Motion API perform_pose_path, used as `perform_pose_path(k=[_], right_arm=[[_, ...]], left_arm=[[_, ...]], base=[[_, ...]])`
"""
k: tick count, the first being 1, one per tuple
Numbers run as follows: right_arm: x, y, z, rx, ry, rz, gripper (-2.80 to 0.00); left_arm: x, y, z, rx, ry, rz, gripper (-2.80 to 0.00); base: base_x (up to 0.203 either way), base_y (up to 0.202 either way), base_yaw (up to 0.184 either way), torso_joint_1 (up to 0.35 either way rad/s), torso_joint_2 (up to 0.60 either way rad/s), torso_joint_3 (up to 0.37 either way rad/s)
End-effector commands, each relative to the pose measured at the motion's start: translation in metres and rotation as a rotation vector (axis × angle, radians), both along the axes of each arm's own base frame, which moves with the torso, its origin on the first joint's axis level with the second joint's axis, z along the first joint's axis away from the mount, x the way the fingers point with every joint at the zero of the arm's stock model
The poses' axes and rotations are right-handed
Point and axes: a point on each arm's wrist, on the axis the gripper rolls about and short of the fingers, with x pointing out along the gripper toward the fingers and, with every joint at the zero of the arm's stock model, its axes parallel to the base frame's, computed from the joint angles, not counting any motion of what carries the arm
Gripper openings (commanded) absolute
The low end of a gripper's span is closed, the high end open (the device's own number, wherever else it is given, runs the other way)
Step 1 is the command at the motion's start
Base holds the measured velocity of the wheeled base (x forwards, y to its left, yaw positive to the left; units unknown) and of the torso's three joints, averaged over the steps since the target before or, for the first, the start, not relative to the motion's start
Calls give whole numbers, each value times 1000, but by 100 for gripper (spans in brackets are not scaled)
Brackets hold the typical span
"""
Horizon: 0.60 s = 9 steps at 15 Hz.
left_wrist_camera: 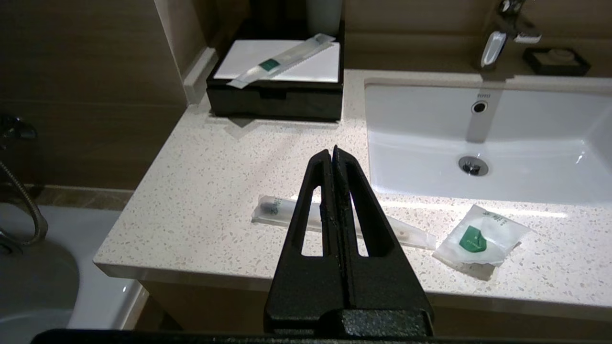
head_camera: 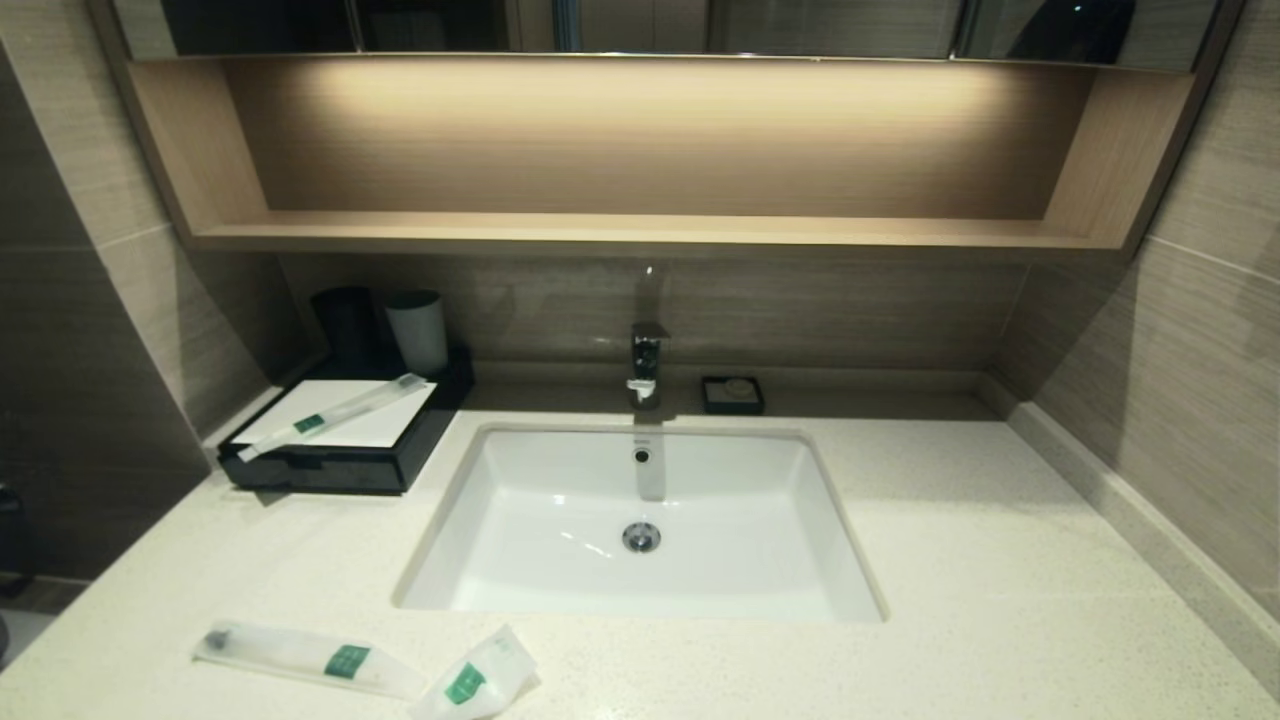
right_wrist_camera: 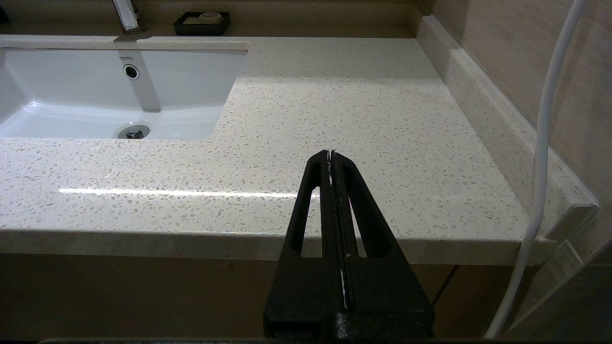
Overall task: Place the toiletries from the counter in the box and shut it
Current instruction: Open the drawer
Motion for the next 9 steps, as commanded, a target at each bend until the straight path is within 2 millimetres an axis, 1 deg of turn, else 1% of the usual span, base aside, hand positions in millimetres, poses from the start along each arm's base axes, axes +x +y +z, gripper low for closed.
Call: perform_pose_path(k=[1, 3, 6, 7, 9], right_arm=[[0, 0, 0, 0, 2, 0, -280], [0, 0, 0, 0, 2, 0, -280], [0, 0, 0, 0, 2, 0, -280], [0, 0, 0, 0, 2, 0, -280], [0, 0, 0, 0, 2, 0, -280]], left_arm=[[36, -1, -1, 3, 172, -2, -280], [60, -1, 4, 5, 211, -4, -280], [103, -1, 18, 5, 241, 0, -280], [114, -1, 20, 6, 257, 2, -280], [131, -1, 16, 20, 301, 1, -280]], base=[[0, 0, 0, 0, 0, 0], [0, 0, 0, 0, 0, 0], [0, 0, 0, 0, 0, 0], [0, 0, 0, 0, 0, 0], [0, 0, 0, 0, 0, 0]])
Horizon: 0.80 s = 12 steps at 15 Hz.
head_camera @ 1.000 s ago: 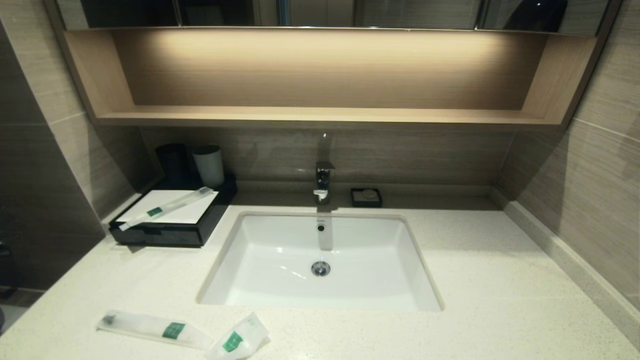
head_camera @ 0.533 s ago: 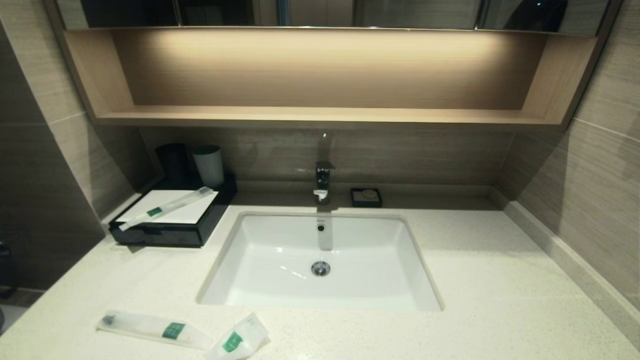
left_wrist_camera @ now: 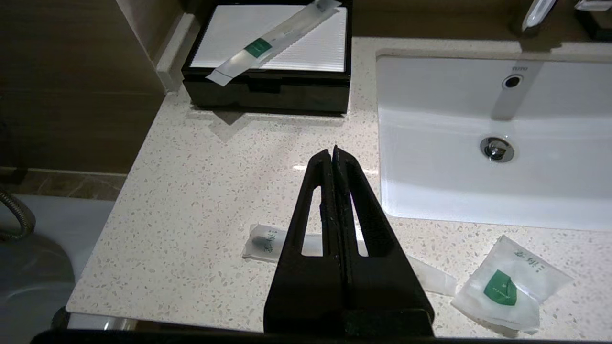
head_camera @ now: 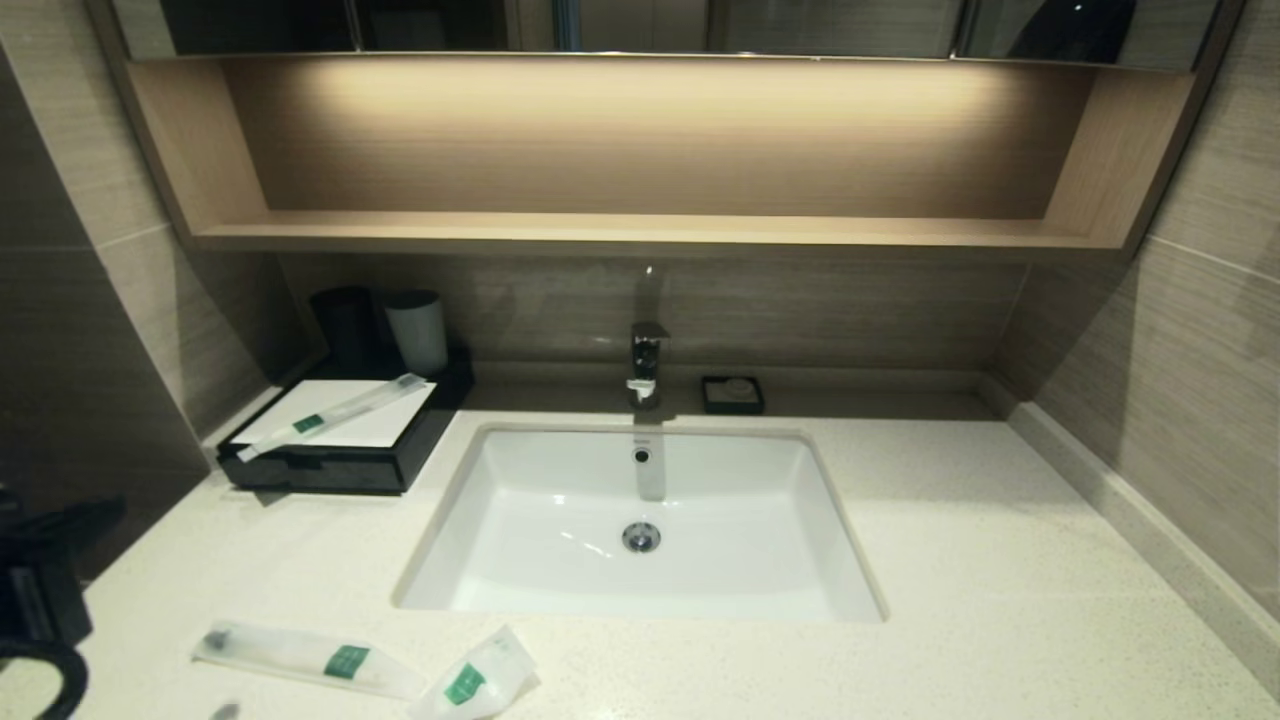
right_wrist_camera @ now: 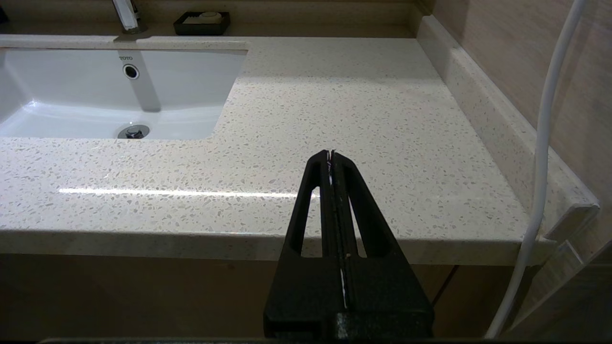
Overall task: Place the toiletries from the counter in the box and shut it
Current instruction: Open the drawer
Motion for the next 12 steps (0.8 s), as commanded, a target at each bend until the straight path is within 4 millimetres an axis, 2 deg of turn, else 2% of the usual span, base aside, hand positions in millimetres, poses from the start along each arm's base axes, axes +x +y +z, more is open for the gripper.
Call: perform_pose_path(k=[1, 6, 11, 12], right_arm=[[0, 0, 0, 0, 2, 0, -280], [0, 0, 0, 0, 1, 0, -280], [0, 0, 0, 0, 2, 0, -280], [0, 0, 0, 0, 2, 0, -280]], left_arm=[[33, 0, -13, 23, 130, -6, -280], [74, 0, -26, 39, 166, -6, -280], [100, 6, -38, 37, 174, 22, -280], [105, 12, -39, 38, 164, 48, -280]], base=[[0, 0, 0, 0, 0, 0], [0, 0, 0, 0, 0, 0], [0, 0, 0, 0, 0, 0], [0, 0, 0, 0, 0, 0]])
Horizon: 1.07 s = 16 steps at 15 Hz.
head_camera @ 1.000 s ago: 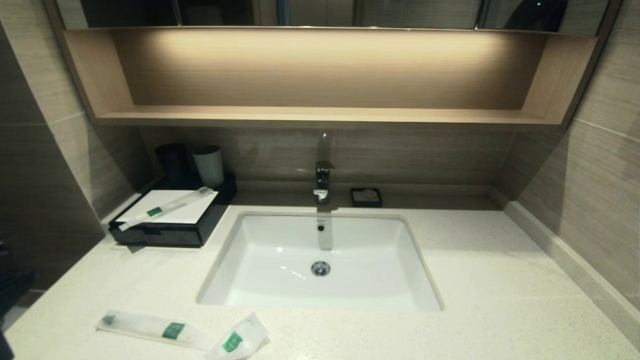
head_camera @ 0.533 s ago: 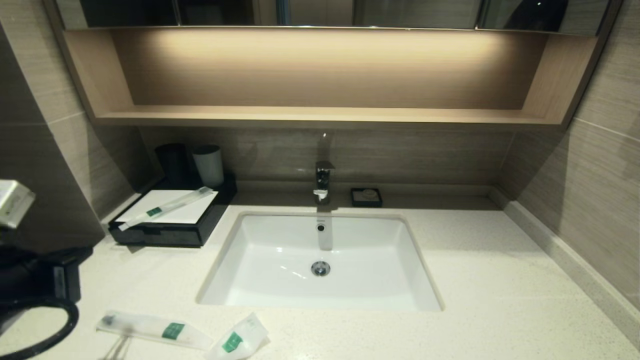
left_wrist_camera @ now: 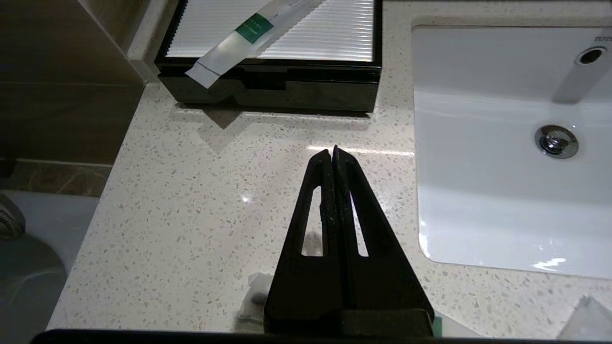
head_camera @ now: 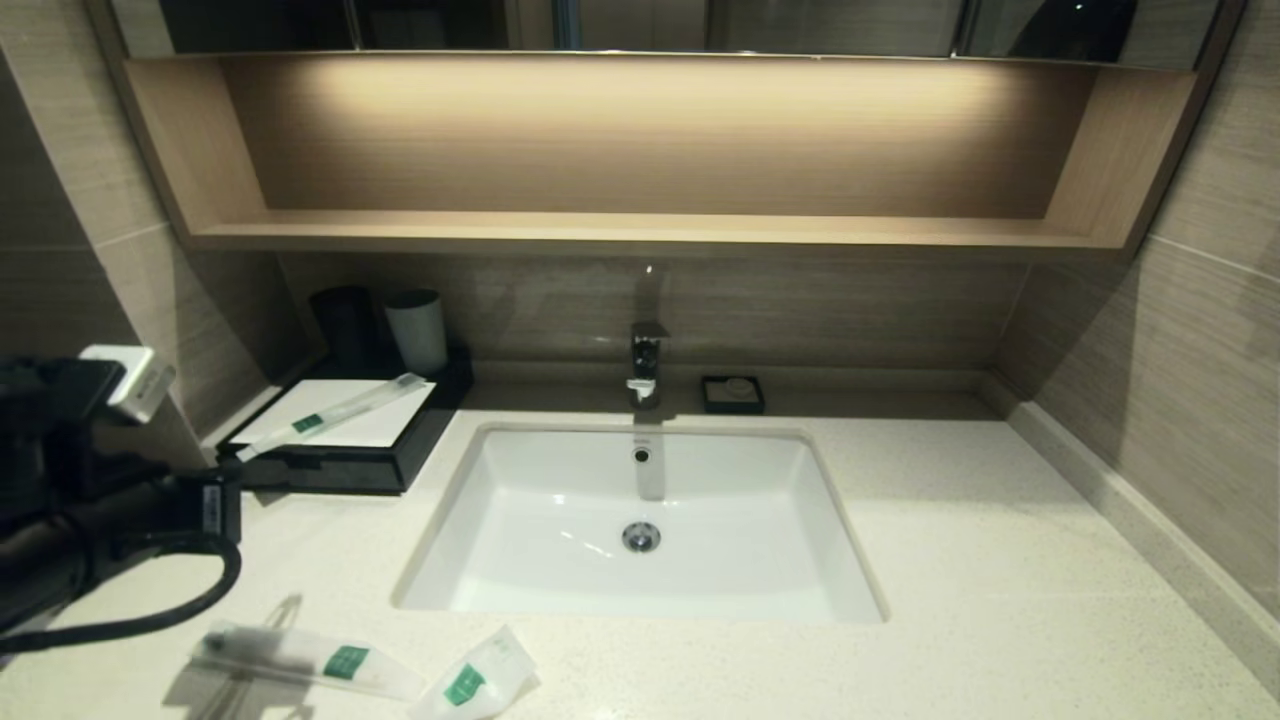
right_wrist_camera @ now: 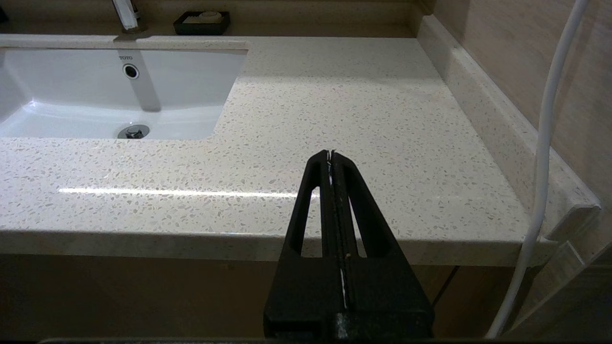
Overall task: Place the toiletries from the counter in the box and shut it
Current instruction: Open the drawer
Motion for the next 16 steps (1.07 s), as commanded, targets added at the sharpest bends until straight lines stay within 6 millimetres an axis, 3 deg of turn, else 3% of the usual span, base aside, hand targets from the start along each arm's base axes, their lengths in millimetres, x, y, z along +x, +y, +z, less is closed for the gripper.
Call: perform_pose_path(k=[1, 6, 12, 16], right_arm=[[0, 0, 0, 0, 2, 0, -280], [0, 0, 0, 0, 2, 0, -280], [0, 0, 0, 0, 2, 0, -280], [0, 0, 0, 0, 1, 0, -280]], left_arm=[[16, 10, -10, 2, 24, 42, -280], [42, 31, -27, 5, 32, 116, -280], [51, 52, -32, 0, 47, 152, -280], [54, 80, -38, -91, -4, 45, -280]], base=[[0, 0, 0, 0, 0, 0], [0, 0, 0, 0, 0, 0], [0, 0, 0, 0, 0, 0], [0, 0, 0, 0, 0, 0]])
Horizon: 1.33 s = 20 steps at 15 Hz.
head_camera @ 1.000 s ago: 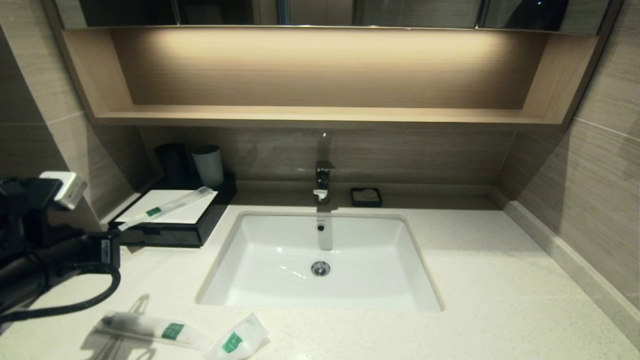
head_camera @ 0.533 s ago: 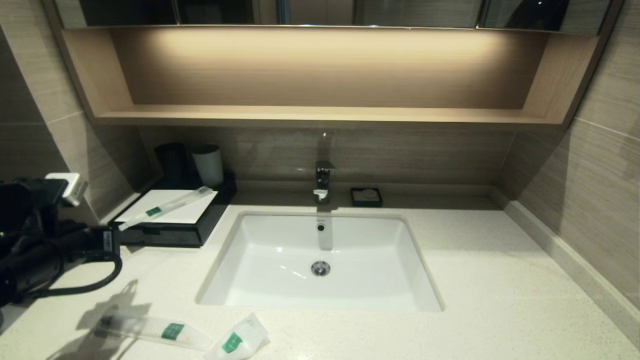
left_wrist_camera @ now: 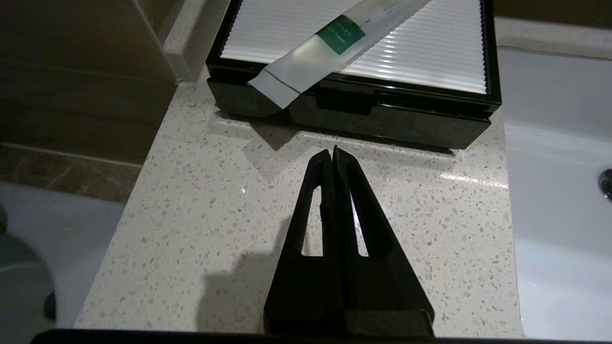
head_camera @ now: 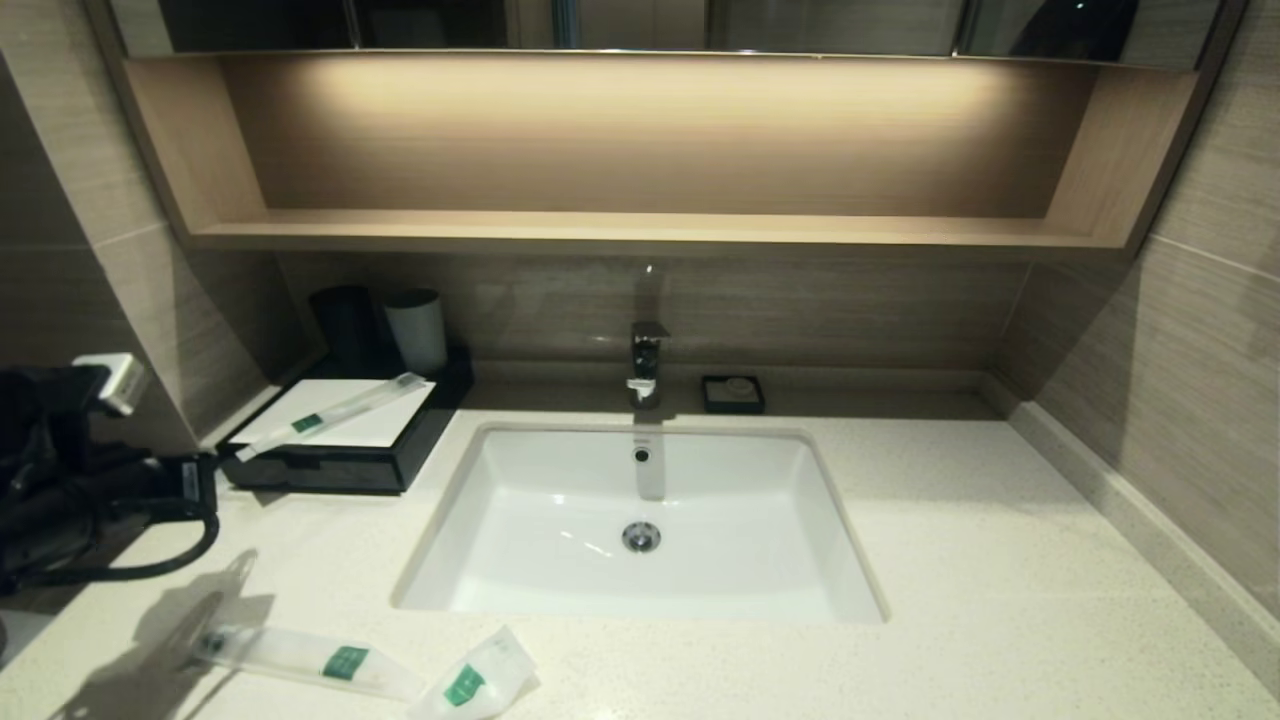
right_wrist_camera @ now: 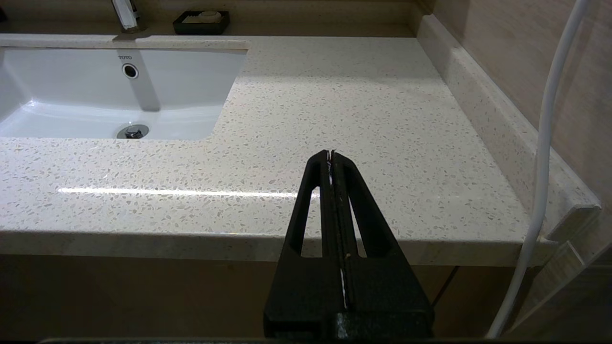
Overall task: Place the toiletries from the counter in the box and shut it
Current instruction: Open the drawer
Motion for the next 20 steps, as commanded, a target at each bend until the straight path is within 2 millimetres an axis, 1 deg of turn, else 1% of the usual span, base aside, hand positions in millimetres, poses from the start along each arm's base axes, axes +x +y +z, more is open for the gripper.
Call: perform_pose_path(k=[1, 3, 6, 8, 13, 20], right_arm=[[0, 0, 0, 0, 2, 0, -280], [0, 0, 0, 0, 1, 0, -280], [0, 0, 0, 0, 2, 0, -280], [0, 0, 0, 0, 2, 0, -280], [0, 0, 0, 0, 2, 0, -280], [0, 0, 0, 0, 2, 0, -280]], left_arm=[[5, 16, -8, -27, -31, -26, -280], [13, 24, -17, -17, -43, -23, -280], [26, 29, -35, 1, -41, -32, -280], [30, 31, -41, 7, -51, -33, -280], [31, 29, -45, -18, -47, -72, -280], [39, 22, -56, -25, -25, -105, -280]], base=[[0, 0, 0, 0, 0, 0], [0, 0, 0, 0, 0, 0], [0, 0, 0, 0, 0, 0], [0, 0, 0, 0, 0, 0], [0, 0, 0, 0, 0, 0], [0, 0, 0, 0, 0, 0]])
